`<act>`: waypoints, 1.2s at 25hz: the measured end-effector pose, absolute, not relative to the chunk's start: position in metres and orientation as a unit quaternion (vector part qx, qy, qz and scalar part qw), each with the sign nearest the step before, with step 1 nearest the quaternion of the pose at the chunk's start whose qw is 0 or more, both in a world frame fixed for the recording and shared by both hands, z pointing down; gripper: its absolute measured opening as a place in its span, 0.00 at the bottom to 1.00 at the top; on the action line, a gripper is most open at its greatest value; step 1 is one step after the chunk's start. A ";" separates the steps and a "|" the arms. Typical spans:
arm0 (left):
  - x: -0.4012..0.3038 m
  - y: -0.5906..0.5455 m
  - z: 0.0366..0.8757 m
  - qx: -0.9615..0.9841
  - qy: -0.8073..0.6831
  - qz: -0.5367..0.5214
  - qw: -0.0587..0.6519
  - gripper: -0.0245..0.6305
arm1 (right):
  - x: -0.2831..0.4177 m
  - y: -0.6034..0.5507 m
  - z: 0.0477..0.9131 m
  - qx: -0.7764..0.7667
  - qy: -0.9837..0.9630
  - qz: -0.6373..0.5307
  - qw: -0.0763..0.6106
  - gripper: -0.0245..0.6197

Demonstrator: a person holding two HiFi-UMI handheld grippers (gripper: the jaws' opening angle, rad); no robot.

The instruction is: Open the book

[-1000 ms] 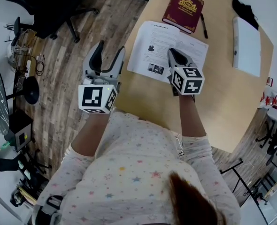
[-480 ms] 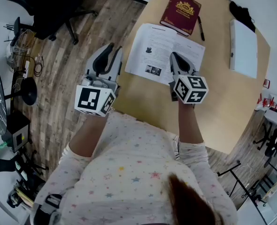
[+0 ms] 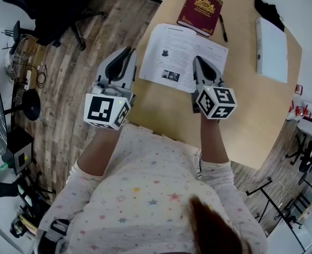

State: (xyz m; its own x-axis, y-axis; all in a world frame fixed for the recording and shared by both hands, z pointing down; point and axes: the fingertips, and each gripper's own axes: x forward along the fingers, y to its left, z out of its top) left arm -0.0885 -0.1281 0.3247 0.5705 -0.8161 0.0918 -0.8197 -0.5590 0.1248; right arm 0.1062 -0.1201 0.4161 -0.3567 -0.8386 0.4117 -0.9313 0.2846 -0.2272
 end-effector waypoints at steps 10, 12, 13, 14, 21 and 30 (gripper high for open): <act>-0.082 -0.122 0.322 0.891 -0.449 0.022 0.070 0.09 | 0.116 -0.111 0.384 0.584 -0.786 0.194 0.066 0.04; -0.081 -0.121 0.321 0.892 -0.446 0.025 0.069 0.09 | 0.118 -0.109 0.377 0.588 -0.784 0.189 0.060 0.04; -0.081 -0.120 0.321 0.892 -0.445 0.025 0.069 0.09 | 0.118 -0.108 0.373 0.590 -0.784 0.186 0.057 0.04; -0.081 -0.120 0.321 0.893 -0.445 0.025 0.068 0.09 | 0.119 -0.107 0.369 0.591 -0.784 0.183 0.054 0.04; -0.079 -0.117 0.316 0.895 -0.440 0.027 0.068 0.08 | 0.122 -0.102 0.345 0.600 -0.781 0.166 0.038 0.04; -0.078 -0.119 0.309 0.898 -0.435 0.027 0.062 0.08 | 0.124 -0.098 0.322 0.610 -0.778 0.145 0.028 0.04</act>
State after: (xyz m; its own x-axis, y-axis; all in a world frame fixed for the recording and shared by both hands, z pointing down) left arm -0.0782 -0.1186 0.3089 0.6198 -0.7779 0.1037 -0.7848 -0.6135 0.0882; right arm 0.1244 -0.0984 0.3219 -0.2540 -0.9417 0.2207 -0.9580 0.2136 -0.1912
